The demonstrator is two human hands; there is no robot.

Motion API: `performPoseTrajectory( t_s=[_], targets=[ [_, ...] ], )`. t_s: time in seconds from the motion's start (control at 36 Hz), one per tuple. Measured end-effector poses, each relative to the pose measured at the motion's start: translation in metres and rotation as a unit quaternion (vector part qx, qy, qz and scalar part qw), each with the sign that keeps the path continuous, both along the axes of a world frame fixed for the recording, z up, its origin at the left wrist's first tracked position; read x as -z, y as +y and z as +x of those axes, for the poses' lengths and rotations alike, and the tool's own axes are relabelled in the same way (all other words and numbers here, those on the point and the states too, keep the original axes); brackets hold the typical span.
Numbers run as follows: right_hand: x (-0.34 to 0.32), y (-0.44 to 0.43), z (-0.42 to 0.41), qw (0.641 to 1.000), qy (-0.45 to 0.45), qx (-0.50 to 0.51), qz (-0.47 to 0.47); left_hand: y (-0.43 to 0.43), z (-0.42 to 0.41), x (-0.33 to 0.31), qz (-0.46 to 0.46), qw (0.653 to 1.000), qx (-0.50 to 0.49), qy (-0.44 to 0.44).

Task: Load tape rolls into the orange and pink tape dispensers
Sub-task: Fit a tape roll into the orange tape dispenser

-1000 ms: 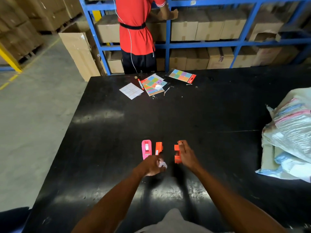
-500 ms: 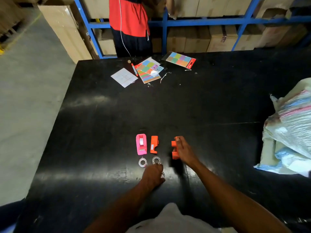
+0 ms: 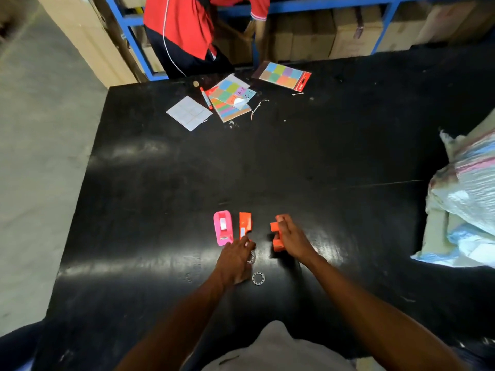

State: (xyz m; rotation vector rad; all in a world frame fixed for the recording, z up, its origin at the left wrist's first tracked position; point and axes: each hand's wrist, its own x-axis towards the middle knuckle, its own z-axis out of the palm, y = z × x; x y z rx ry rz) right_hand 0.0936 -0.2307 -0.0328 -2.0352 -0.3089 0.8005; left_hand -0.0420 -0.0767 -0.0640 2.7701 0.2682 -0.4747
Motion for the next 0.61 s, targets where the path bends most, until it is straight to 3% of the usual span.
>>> performPoseTrajectory(
  t_s=[0.42, 0.61],
  targets=[
    [0.007, 0.0, -0.007, 1.0, 0.008, -0.014, -0.025, 0.003, -0.008, -0.003, 0.006, 1.0, 0.021, -0.018],
    [-0.013, -0.002, -0.018, 0.997, -0.016, -0.072, -0.029, -0.003, -0.005, -0.029, -0.175, 0.981, -0.082, -0.008]
  ],
)
